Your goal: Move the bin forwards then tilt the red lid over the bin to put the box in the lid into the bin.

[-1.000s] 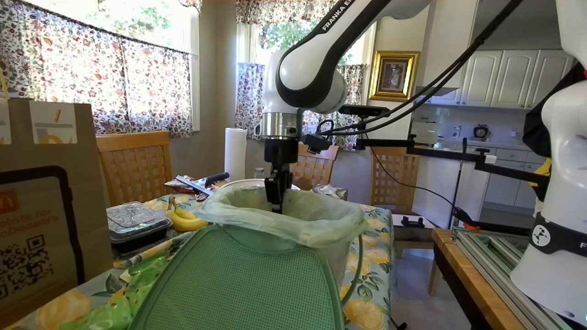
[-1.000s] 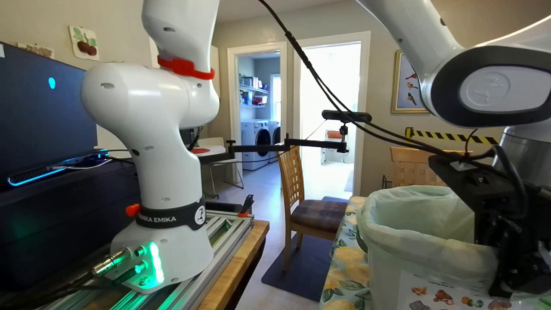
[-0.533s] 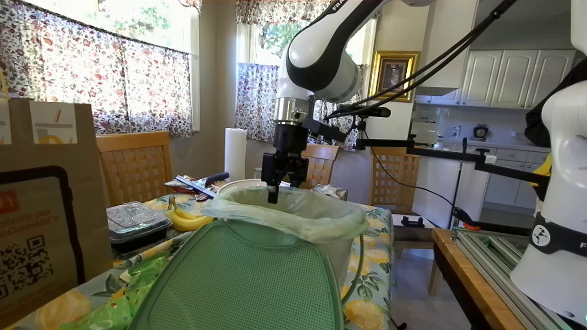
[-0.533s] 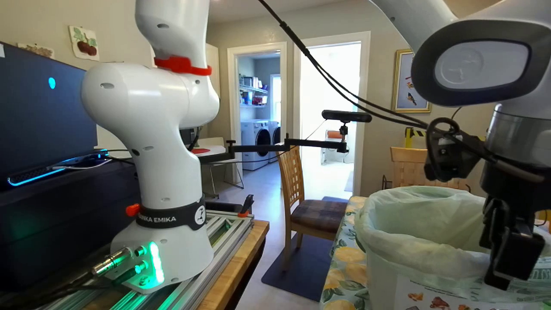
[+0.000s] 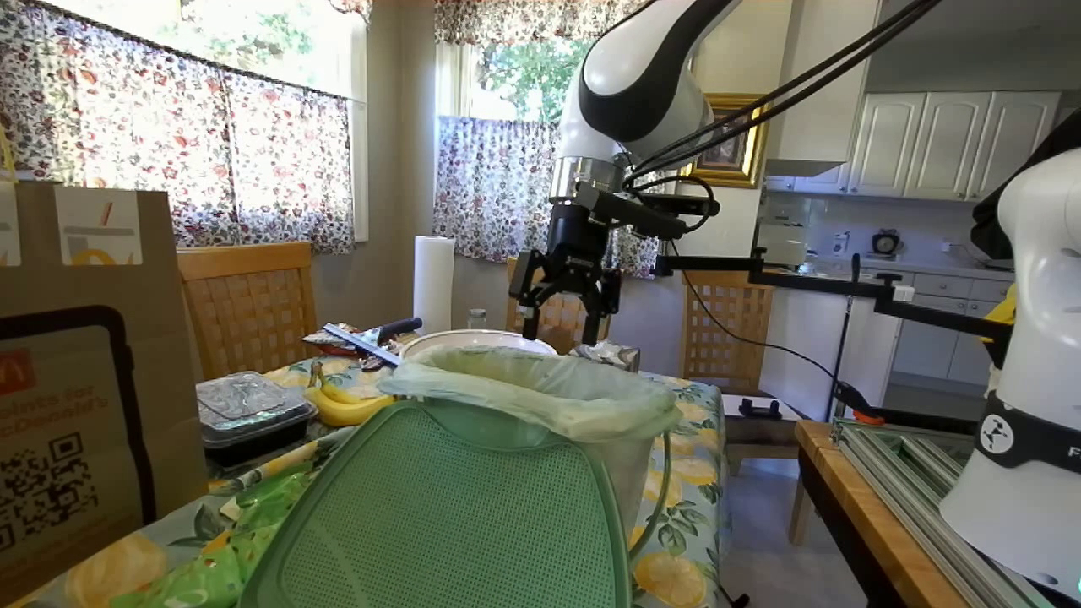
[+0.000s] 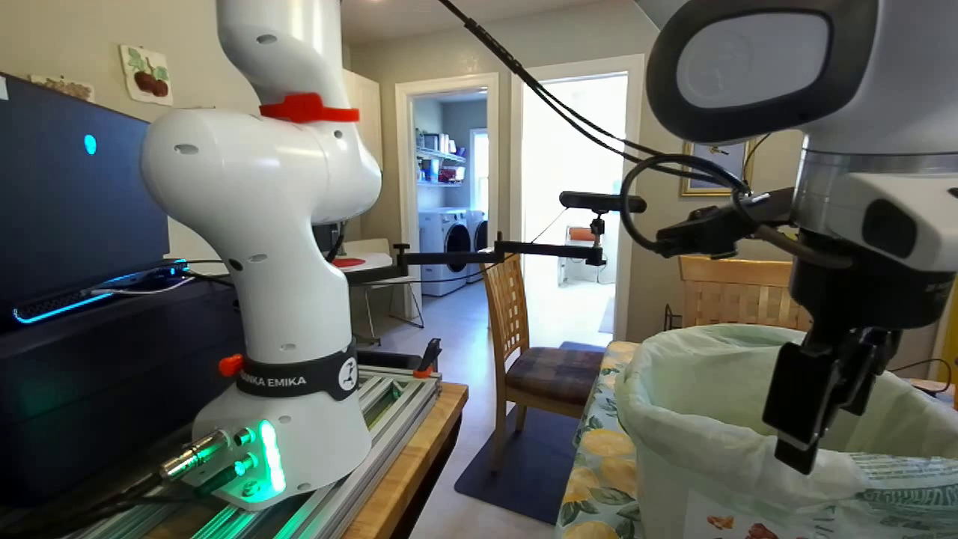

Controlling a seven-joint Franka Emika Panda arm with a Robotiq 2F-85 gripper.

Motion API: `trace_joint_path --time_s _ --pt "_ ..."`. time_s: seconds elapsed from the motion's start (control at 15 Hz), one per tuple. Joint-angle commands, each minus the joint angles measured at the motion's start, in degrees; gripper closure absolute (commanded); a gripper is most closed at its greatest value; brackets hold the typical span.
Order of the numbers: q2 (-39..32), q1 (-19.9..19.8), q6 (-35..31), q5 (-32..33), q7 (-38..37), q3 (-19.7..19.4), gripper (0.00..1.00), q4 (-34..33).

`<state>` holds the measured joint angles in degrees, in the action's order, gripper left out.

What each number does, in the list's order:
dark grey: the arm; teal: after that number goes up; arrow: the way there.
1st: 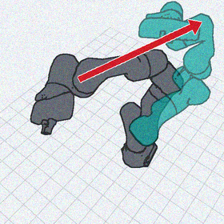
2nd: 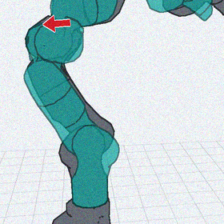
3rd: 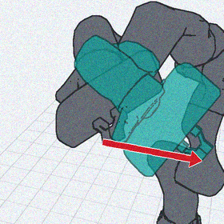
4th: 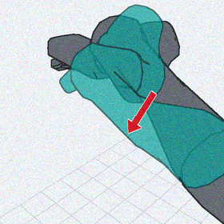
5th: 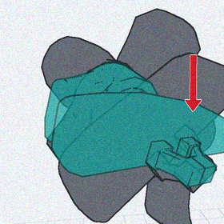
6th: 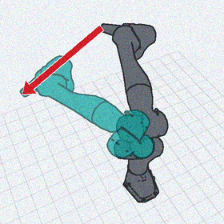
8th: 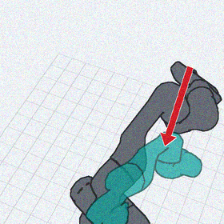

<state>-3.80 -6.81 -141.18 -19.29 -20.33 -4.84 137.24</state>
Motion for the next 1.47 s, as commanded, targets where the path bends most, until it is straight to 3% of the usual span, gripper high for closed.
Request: trace_joint_path --time_s 0.0,0.33,0.4,0.6,0.8,0.87,1.07,1.4 --pt "3.2 -0.2 -3.5 0.7 -9.2 -2.0 0.0 4.7" --pt "-0.5 -1.0 -8.1 0.8 -20.8 -4.2 0.0 7.1" --pt "0.3 -0.9 -6.1 0.4 -16.1 -3.9 0.0 5.7" --pt "0.6 -0.9 -6.7 1.6 -16.0 -4.2 0.0 6.0" --pt "-3.4 -0.3 -13.1 1.7 -19.2 -3.9 0.0 5.5" --pt "-5.3 -0.1 -17.0 0.0 -19.6 -3.7 0.0 5.5" --pt "-9.8 -0.2 -19.0 -3.8 -21.3 -3.4 0.0 3.7" --pt "-13.1 -3.8 -14.1 -16.7 -15.5 1.7 0.0 0.9"
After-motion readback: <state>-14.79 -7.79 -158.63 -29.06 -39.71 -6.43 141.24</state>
